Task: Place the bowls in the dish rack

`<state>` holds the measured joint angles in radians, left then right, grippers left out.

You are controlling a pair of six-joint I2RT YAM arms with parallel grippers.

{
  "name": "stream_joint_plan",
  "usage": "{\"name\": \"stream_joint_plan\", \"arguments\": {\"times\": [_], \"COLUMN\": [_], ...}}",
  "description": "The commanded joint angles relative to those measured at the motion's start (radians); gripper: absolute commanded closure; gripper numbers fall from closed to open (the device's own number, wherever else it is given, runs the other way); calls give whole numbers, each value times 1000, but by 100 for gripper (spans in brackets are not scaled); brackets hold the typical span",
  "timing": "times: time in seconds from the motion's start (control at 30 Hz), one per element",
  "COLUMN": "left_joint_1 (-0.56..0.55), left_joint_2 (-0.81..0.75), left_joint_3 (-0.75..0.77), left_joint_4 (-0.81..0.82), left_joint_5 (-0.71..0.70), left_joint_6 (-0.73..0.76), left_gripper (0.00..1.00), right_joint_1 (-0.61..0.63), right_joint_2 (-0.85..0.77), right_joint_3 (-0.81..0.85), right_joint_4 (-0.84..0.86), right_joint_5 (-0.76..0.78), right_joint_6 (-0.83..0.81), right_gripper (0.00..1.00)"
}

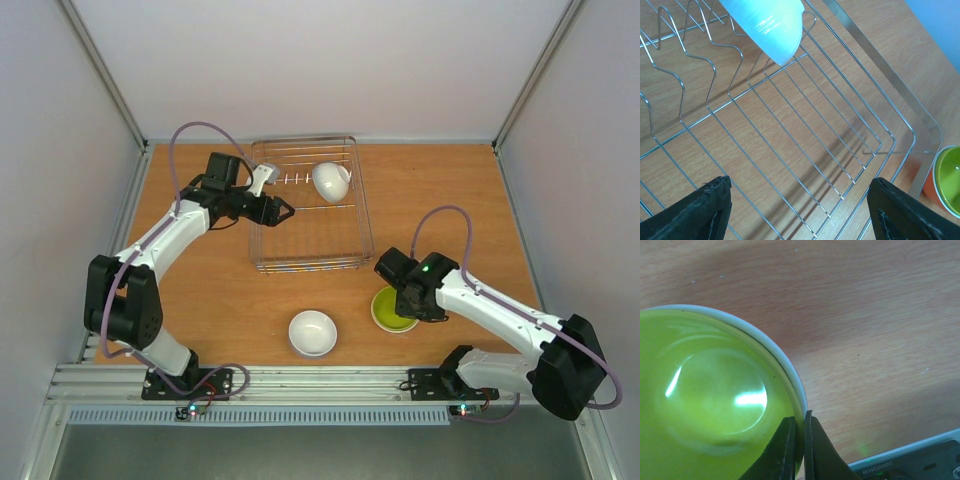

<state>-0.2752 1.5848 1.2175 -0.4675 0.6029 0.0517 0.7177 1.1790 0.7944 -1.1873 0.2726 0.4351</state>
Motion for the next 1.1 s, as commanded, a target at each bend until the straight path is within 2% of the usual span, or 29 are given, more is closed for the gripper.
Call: {"name": "stream_joint_plan", "arguments": {"times": [0.0, 0.23, 0.6, 0.87, 1.07], "left_joint_1": [1, 1, -50, -207, -255], "left_joint_2": [10, 5, -8, -11, -8], "left_joint_3": [27, 43, 85, 184, 235], "left_joint_4": [17, -7, -76, -197, -249], "left_joint_5": [19, 12, 16, -6, 35], "left_joint_6": [-13, -8, 8, 65, 70], "left_gripper": [25, 25, 25, 25, 25], "right_joint_1": [30, 64, 66, 65, 66], "right_joint_2": [-39, -97, -148, -47, 67], "right_joint_3": [53, 154, 250, 437, 543], "right_joint_4": [-75, -133, -105, -22, 51], "right_joint_5": [65, 100, 121, 143, 163], "right_joint_6": [33, 1, -77, -229, -320], "right_gripper": [99, 99, 99, 99, 98]}}
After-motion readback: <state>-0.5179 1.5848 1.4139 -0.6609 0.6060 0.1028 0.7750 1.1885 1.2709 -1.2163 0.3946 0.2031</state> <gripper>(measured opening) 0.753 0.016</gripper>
